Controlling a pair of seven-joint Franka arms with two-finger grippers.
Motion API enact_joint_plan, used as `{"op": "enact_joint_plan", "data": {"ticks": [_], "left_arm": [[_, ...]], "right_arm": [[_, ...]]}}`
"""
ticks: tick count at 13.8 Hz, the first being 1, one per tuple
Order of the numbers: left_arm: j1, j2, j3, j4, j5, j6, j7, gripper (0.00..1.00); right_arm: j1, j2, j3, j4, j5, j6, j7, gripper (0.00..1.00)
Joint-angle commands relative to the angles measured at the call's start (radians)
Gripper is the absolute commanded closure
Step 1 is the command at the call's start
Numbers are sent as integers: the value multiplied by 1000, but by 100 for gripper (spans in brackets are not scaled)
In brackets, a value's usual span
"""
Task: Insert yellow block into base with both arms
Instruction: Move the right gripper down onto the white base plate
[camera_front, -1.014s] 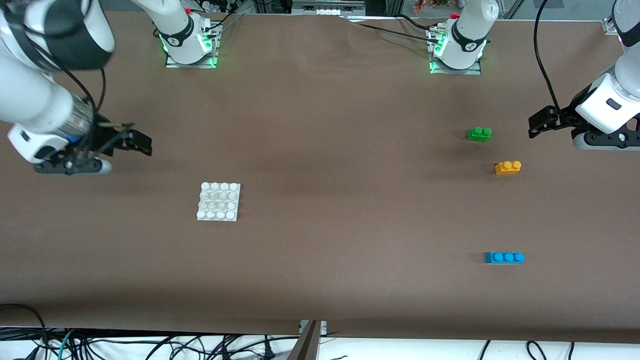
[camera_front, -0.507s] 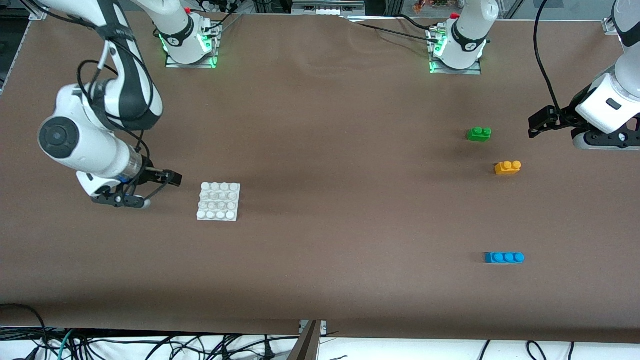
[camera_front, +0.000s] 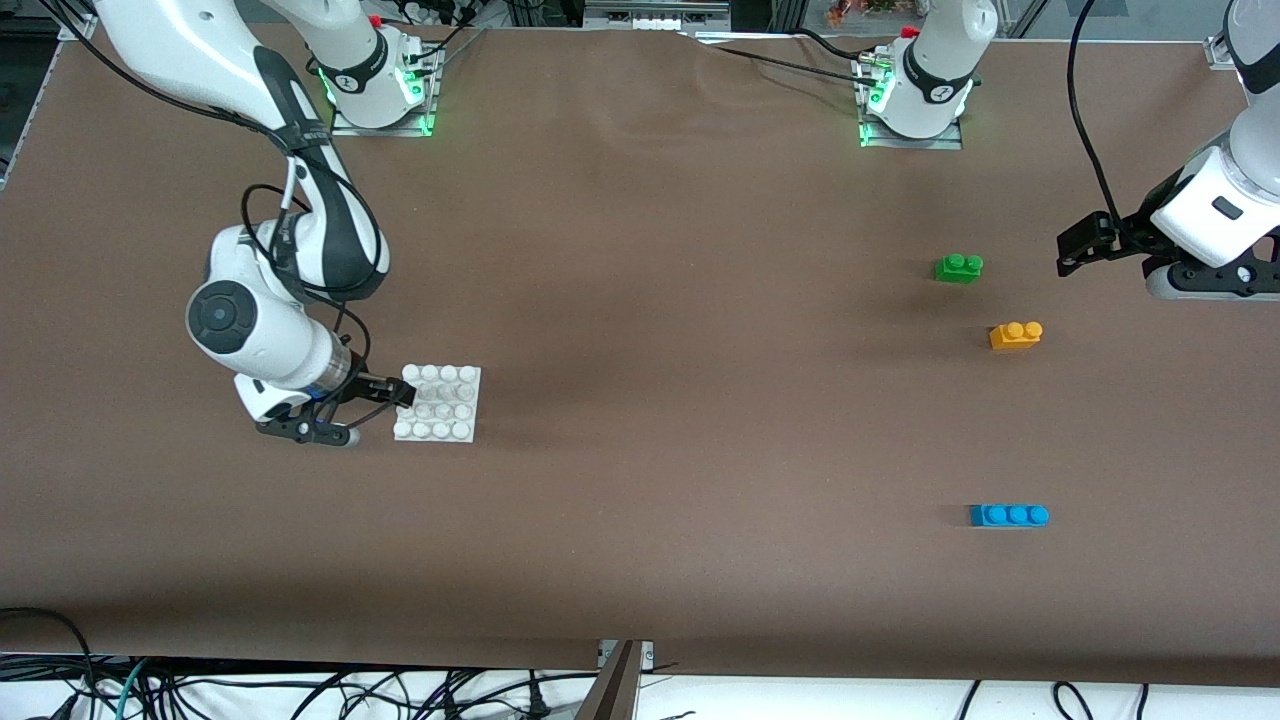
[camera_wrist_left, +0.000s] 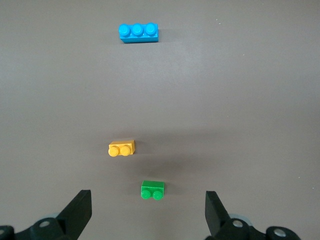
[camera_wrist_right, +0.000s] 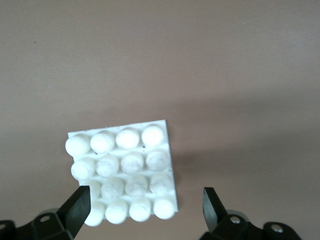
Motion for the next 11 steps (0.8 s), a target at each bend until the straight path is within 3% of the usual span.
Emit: {"op": "enact_joint_plan", "data": {"ticks": [1, 11], "left_arm": [[2, -7, -2, 9, -25, -11, 0, 0], [2, -7, -2, 8, -25, -11, 0, 0]], "right_arm": [[-3, 35, 8, 1, 15, 62, 14, 1], [-3, 78, 23, -149, 15, 292, 25, 1]]}}
